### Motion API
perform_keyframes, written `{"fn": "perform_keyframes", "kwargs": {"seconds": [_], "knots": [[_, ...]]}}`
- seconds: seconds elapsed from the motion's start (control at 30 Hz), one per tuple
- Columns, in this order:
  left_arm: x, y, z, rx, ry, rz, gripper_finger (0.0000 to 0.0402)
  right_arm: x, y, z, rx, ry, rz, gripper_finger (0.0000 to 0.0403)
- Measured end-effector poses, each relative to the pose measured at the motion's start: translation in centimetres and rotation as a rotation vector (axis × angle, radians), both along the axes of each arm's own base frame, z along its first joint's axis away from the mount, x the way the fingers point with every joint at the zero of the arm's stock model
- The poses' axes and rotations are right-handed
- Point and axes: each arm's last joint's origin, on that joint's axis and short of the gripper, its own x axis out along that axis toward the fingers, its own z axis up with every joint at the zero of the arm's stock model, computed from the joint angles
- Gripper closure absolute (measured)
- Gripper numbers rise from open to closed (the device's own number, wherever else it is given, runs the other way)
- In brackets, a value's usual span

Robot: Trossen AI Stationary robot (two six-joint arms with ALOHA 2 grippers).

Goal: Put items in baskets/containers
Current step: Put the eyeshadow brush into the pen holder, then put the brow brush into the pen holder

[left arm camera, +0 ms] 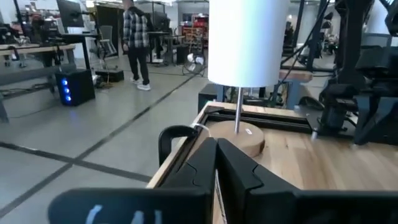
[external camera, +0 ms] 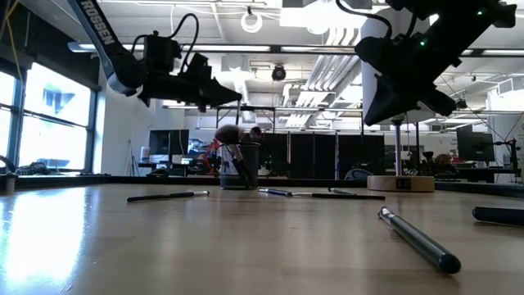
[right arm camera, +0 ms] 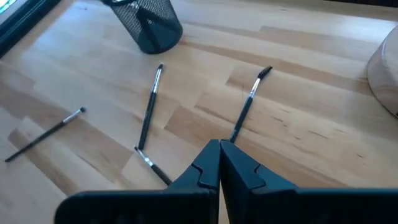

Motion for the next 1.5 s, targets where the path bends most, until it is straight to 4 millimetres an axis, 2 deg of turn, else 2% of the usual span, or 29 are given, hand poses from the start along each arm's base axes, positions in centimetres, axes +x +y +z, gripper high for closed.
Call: {"fn": "perform_keyframes", "kwargs": {"seconds": [0.2, 0.5, 0.63, 0.83, 0.97, 1.13, 1.27, 1.4, 1.5], "knots": [[0.0, 0.0, -0.3, -0.019, 0.021, -0.003, 0.0359, 0.0, -0.7, 0.0, 0.0, 0.0, -0.029, 0.0402], [0.0, -0.1, -0.4, -0.032, 0.037, -0.037, 0.0263, 0.1, -0.9, -0.1, 0.016, 0.033, 0.026, 0.0401], [-0.1, -1.1, 1.4, -0.027, -0.013, -0.081, 0.0245, 0.1, -0.7, -0.1, 0.028, 0.054, 0.077, 0.0399], [1.2, -5.8, 4.7, -0.011, -0.053, 0.012, 0.0243, 0.1, -0.6, -0.2, 0.021, 0.087, 0.144, 0.0401], [2.5, -9.8, 5.4, -0.042, 0.106, 0.095, 0.0243, 0.1, -0.5, -0.2, 0.019, 0.115, 0.209, 0.0397], [3.6, -14.7, 5.5, -0.082, 0.372, 0.111, 0.0243, 0.2, -0.4, -0.3, -0.005, 0.161, 0.311, 0.0398], [3.9, -18.0, 6.2, -0.293, 0.46, 0.139, 0.0244, 0.2, -0.4, -0.3, -0.025, 0.179, 0.341, 0.0401], [3.4, -20.6, 6.0, -0.442, 0.568, 0.097, 0.0269, 0.2, -0.4, -0.2, -0.028, 0.175, 0.34, 0.04], [3.0, -22.4, 5.5, -0.457, 0.645, 0.037, 0.0313, 0.4, -0.4, -0.1, -0.039, 0.151, 0.33, 0.0397]]}}
